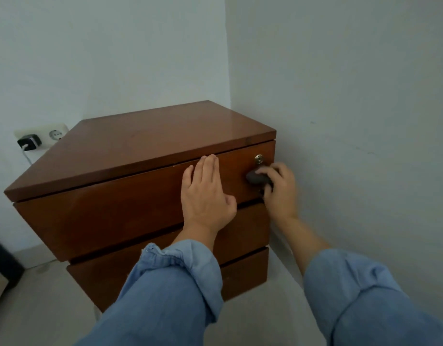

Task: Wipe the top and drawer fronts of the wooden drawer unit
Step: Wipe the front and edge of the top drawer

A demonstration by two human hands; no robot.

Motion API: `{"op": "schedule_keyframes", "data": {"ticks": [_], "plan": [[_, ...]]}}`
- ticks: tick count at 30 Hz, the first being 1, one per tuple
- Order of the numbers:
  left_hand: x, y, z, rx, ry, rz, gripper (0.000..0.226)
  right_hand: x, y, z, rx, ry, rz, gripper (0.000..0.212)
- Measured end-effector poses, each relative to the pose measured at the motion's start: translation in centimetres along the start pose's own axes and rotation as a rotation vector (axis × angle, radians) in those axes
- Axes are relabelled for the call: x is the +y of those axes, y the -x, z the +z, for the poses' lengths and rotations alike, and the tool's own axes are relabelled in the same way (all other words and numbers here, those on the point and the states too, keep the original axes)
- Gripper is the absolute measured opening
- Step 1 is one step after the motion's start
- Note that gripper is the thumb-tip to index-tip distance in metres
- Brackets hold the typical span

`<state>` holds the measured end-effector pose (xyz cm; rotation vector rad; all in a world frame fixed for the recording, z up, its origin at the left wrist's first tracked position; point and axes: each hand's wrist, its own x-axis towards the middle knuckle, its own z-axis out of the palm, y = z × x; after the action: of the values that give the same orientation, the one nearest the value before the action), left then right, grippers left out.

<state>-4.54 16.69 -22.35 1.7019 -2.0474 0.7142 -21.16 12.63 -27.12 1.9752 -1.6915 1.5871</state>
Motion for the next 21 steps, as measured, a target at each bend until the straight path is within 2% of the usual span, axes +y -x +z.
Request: {"op": "schedule_keyframes", "data": {"ticks": [2,5,14,21], "plan": [[0.4,-0.7,-0.4,0.014,0.001,0.051,0.075,-0.8,-3.4,-1.4,0.115,-0.046,-0.036,0.041],[0.6,-1.3,-0.2,0.031,0.027,0.064,0.071,-1.1,-6.1,-1.8,0.145,-0.068,-0.052,0.040],[0.5,-1.1,1.0,0.071,0.069,0.071,0.073,1.1,-3.0,1.9,0.250,-0.201,0.112,0.040],[1.0,-0.6,0.6,-0.014,0.077,0.061,0.082,3.8,3.1,3.4,-0.019,-0.150,0.334,0.041]]}}
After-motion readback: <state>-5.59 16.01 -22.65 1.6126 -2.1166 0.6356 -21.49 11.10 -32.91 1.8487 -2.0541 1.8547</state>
